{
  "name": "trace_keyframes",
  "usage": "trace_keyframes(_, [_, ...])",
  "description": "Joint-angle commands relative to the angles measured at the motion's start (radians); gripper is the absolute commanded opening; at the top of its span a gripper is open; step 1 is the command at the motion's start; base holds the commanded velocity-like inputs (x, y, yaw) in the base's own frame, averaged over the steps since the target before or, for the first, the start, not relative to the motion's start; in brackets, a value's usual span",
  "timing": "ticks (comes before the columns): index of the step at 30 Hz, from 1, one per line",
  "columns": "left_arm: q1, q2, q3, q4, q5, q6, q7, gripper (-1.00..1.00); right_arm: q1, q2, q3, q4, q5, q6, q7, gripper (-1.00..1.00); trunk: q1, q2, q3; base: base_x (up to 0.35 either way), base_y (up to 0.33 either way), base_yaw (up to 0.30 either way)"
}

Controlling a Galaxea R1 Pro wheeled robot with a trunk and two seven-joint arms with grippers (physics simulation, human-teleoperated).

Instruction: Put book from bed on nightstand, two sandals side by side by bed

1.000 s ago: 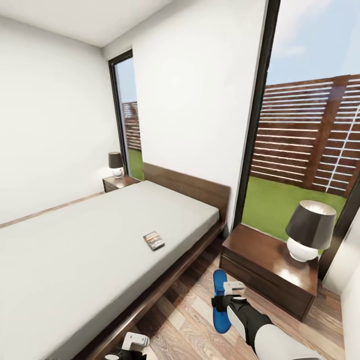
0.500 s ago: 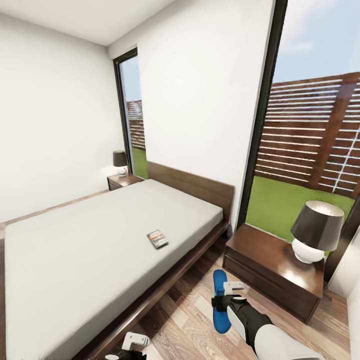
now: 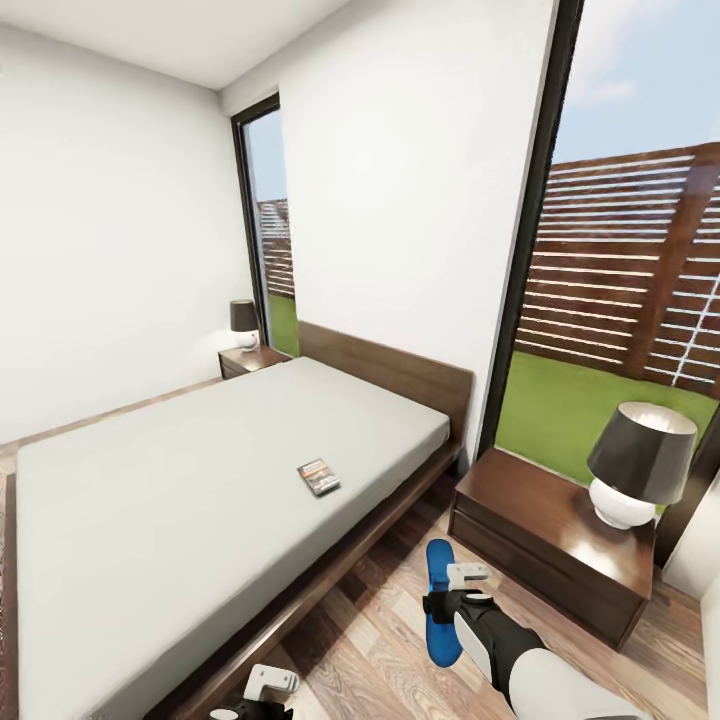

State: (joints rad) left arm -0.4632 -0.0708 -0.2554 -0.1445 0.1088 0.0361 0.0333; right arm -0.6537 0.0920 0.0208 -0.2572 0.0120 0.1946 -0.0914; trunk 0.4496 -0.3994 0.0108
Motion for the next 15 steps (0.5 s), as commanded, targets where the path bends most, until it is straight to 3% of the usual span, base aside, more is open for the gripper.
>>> trace_keyframes(1, [0.0, 0.0, -0.008, -0.001, 0.01, 0.004, 0.003, 1.0, 0.0, 0.0, 0.002, -0.002, 0.0, 0.006, -0.004, -1.0, 0.0, -0.001, -0.001, 0.08, 0.041, 0.099])
trace_keyframes(15, [0.0, 0.0, -0.008, -0.001, 0.011, 0.004, 0.003, 1.0, 0.0, 0.001, 0.002, -0.002, 0.0, 0.006, -0.004, -1.0, 0.0, -0.001, -0.006, 0.021, 0.009, 0.045])
